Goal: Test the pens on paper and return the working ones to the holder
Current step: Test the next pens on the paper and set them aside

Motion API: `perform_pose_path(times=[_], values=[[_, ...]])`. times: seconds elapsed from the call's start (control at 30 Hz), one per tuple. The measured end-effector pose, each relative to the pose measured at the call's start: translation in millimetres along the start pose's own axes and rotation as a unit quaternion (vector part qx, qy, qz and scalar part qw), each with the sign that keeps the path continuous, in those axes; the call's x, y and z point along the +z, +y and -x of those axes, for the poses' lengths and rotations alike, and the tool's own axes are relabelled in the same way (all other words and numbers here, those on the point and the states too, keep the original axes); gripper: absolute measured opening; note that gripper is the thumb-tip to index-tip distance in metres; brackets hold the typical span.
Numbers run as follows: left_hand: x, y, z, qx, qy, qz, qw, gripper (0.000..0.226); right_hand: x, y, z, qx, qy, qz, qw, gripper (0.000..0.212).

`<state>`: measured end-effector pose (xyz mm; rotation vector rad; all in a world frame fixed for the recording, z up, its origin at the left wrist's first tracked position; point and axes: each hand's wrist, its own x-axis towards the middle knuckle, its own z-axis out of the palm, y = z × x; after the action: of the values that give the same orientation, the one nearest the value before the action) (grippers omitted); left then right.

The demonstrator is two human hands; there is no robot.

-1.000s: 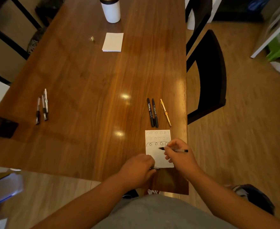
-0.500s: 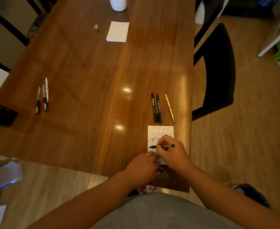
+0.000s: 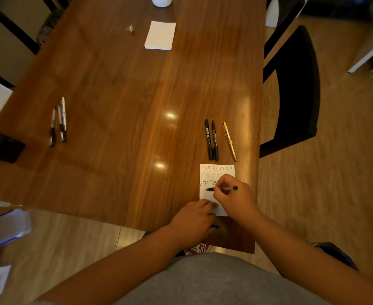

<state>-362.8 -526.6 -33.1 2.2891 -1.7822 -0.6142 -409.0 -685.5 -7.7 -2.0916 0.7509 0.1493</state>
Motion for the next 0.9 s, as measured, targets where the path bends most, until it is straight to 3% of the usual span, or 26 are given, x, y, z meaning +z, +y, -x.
perform_pose_path(times=[0.37,0.57,0.9], values=[[-0.8,2.7,-4.0,0.001,-0.002,-0.023,1.000,0.038,-3.9,7.5,10.0,-0.001,0.006,-0.027,1.000,0.024],[1.2,6.4,-7.2,-0.008,0.016,0.012,1.000,0.031,-2.3,6.5,11.3,-0.013,0.007,-0.021,1.000,0.015],[-1.3,10.4,-7.8,0.004,-0.003,-0.033,0.999,0.038,-4.9,10.9,2.9,0.002,0.017,-0.052,0.999,0.012]])
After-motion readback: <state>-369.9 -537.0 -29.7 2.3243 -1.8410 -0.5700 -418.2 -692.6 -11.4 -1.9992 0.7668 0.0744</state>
